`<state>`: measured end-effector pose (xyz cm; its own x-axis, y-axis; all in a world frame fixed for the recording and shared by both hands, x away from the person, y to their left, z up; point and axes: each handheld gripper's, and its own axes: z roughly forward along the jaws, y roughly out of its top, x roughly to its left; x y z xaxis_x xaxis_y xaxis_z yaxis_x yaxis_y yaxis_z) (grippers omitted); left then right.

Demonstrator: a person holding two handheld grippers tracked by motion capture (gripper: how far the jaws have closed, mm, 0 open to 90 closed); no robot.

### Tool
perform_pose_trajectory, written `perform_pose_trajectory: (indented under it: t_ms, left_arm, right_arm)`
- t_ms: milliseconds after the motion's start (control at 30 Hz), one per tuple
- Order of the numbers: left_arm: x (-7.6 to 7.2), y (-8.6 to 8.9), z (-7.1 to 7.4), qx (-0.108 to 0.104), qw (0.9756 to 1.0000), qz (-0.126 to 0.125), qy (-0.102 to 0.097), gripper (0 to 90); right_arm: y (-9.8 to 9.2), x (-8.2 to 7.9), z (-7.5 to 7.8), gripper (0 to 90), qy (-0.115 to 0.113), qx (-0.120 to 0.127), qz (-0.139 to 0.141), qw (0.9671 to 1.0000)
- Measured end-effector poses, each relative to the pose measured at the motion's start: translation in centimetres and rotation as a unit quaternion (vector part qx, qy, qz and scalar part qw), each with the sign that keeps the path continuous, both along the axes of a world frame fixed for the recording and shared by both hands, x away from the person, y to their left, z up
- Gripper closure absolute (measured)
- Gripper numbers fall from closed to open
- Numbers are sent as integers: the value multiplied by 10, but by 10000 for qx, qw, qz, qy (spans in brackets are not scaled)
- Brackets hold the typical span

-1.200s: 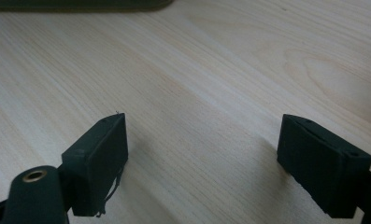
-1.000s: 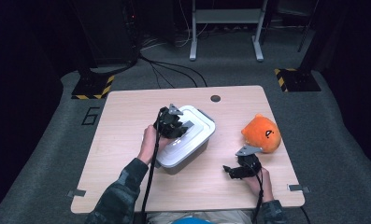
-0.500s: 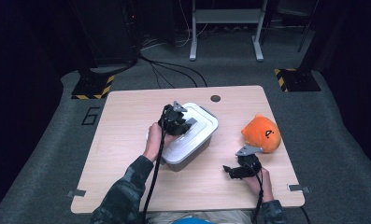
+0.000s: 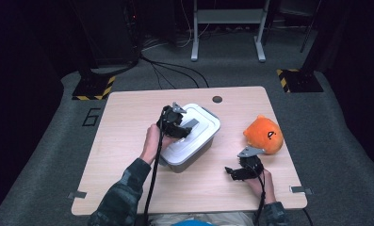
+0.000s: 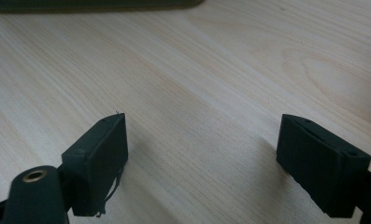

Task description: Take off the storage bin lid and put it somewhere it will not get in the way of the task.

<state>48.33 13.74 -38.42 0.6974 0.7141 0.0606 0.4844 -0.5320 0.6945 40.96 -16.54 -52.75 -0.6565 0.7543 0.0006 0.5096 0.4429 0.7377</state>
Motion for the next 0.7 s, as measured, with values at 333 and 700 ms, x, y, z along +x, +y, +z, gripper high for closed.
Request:
perform_pose_trajectory:
  t_ms: [333, 700]
  left_arm:
    - [-1, 4, -2, -202, 9993, -315, 79, 631]
    - [-4, 9, -2, -250, 9990, -359, -25, 664]
  right_arm:
    - [0, 0, 0, 159, -1, -1, -3, 10000]
    - [0, 0, 0, 160, -1, -1, -3, 10000]
